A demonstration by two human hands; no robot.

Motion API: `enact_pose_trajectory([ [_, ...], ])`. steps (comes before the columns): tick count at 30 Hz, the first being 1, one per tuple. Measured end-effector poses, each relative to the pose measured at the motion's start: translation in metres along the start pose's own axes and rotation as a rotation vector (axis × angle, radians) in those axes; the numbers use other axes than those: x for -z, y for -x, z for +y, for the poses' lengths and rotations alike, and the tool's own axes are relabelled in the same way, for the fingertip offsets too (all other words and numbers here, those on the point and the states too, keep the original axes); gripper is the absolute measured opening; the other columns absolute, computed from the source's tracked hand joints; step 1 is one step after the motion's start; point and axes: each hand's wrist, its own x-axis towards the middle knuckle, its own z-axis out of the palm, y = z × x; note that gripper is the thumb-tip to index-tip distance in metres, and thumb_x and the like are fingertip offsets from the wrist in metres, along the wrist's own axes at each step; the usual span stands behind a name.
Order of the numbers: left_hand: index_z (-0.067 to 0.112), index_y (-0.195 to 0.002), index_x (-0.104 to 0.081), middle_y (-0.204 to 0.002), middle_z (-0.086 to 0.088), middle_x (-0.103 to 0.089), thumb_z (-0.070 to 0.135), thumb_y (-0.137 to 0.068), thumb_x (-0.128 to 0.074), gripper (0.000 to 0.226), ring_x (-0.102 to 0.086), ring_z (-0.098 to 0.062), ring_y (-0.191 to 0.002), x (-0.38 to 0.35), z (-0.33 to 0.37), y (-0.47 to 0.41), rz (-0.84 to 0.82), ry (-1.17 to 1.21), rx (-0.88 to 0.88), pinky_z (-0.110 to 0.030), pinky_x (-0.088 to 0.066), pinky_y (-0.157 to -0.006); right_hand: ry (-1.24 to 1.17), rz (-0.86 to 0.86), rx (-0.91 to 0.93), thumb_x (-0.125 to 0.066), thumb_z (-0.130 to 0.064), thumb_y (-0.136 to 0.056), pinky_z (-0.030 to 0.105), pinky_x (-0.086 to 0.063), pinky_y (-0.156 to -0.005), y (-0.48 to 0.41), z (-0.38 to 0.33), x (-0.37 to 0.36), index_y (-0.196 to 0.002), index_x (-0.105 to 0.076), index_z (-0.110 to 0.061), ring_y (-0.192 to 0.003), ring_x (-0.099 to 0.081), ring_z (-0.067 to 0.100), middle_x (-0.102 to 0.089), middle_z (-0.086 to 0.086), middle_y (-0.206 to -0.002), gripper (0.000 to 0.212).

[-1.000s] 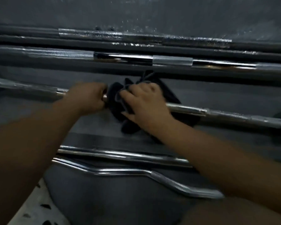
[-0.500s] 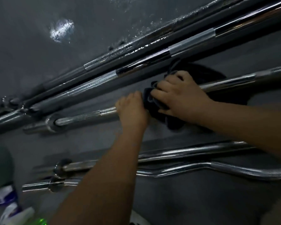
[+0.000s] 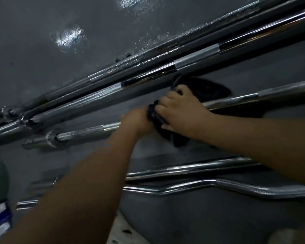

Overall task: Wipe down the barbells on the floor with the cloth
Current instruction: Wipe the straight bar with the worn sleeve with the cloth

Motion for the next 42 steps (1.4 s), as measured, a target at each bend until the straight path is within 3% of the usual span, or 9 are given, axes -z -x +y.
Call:
enact_pose_trajectory([
  [2, 0.023, -0.108, -0.062, -0.113, -0.01, -0.067, 0.032, -0.083, -0.066, 0.027, -0.062, -0.031, -0.108, 0.006, -0.006, -0.002, -0.058, 0.134, -0.056, -0.042, -0.049, -0.092, -0.06, 0.011, -0.038, -0.072, -0.05, -0.071, 0.045, -0.039, -0.09, 0.034, 0.028, 0.003, -0.117, -0.064, -0.022, -0.103, -0.06, 0.032, -0.064, 0.007, -0.115, 0.054],
  [7, 0.021, -0.093, -0.055, -0.094, -0.008, -0.063, 0.031, -0.074, -0.062, 0.023, -0.055, -0.033, -0.095, -0.033, 0.006, 0.027, 0.456, -0.066, -0.003, -0.04, -0.034, -0.081, -0.017, 0.082, -0.223, -0.069, -0.044, -0.075, 0.05, -0.035, -0.092, 0.109, 0.086, 0.01, -0.121, -0.064, -0.018, -0.108, -0.057, 0.037, -0.064, 0.011, -0.117, 0.053],
  [13, 0.024, -0.092, -0.053, -0.112, -0.014, -0.066, 0.036, -0.081, -0.054, 0.016, -0.06, -0.034, -0.106, 0.016, 0.001, -0.001, 0.013, 0.042, -0.018, -0.044, -0.047, -0.093, 0.07, -0.054, -0.081, -0.055, -0.048, -0.08, 0.049, -0.037, -0.093, 0.0, 0.018, 0.004, -0.109, -0.061, -0.017, -0.098, -0.058, 0.033, -0.065, 0.009, -0.103, 0.043],
  [17, 0.011, -0.094, -0.054, -0.094, -0.017, -0.062, 0.021, -0.07, -0.053, 0.026, -0.057, -0.04, -0.09, -0.022, 0.02, 0.022, 0.471, -0.031, -0.058, -0.043, -0.041, -0.079, -0.039, -0.017, -0.045, -0.07, -0.059, -0.073, 0.047, -0.041, -0.093, 0.026, 0.041, 0.015, -0.127, -0.058, -0.021, -0.109, -0.06, 0.033, -0.063, 0.009, -0.12, 0.067],
  [21, 0.019, -0.095, -0.047, -0.109, -0.019, -0.063, 0.033, -0.083, -0.049, 0.019, -0.057, -0.038, -0.1, 0.0, 0.018, 0.009, 0.127, -0.129, -0.103, -0.04, -0.04, -0.083, 0.057, -0.127, -0.117, -0.075, -0.07, -0.061, 0.05, -0.042, -0.092, 0.091, 0.093, 0.03, -0.137, -0.055, -0.023, -0.114, -0.058, 0.035, -0.06, 0.011, -0.128, 0.091],
  [24, 0.022, -0.093, -0.047, -0.111, -0.017, -0.063, 0.029, -0.086, -0.051, 0.011, -0.058, -0.034, -0.1, 0.015, 0.015, -0.006, -0.108, -0.018, -0.111, -0.034, -0.041, -0.077, 0.126, -0.208, -0.165, -0.078, -0.064, -0.064, 0.046, -0.04, -0.088, 0.061, 0.075, 0.029, -0.114, -0.063, -0.02, -0.1, -0.059, 0.036, -0.065, 0.011, -0.105, 0.069],
  [29, 0.011, -0.109, -0.058, -0.094, -0.017, -0.064, 0.037, -0.069, -0.039, 0.052, -0.058, -0.04, -0.087, -0.028, 0.019, 0.026, 0.502, -0.031, -0.071, -0.041, -0.04, -0.074, -0.05, -0.078, 0.061, -0.08, -0.057, -0.062, 0.043, -0.046, -0.08, -0.005, 0.01, 0.0, -0.102, -0.064, -0.016, -0.089, -0.062, 0.034, -0.065, 0.01, -0.095, 0.059],
  [37, 0.017, -0.115, -0.061, -0.116, -0.014, -0.063, 0.017, -0.084, -0.058, 0.031, -0.057, -0.029, -0.097, 0.023, 0.022, -0.008, -0.256, -0.038, -0.037, -0.03, -0.042, -0.08, -0.007, -0.036, -0.223, -0.086, -0.047, -0.06, 0.047, -0.043, -0.089, 0.096, 0.091, 0.017, -0.116, -0.066, -0.017, -0.1, -0.06, 0.038, -0.065, 0.012, -0.108, 0.067],
  [42, 0.021, -0.106, -0.059, -0.099, -0.009, -0.066, 0.033, -0.076, -0.051, 0.033, -0.06, -0.035, -0.095, -0.025, 0.025, 0.026, 0.387, -0.133, 0.012, -0.039, -0.043, -0.081, -0.05, -0.05, -0.055, -0.081, -0.054, -0.06, 0.043, -0.042, -0.087, 0.014, 0.016, 0.001, -0.109, -0.065, -0.019, -0.096, -0.061, 0.033, -0.066, 0.007, -0.103, 0.062],
])
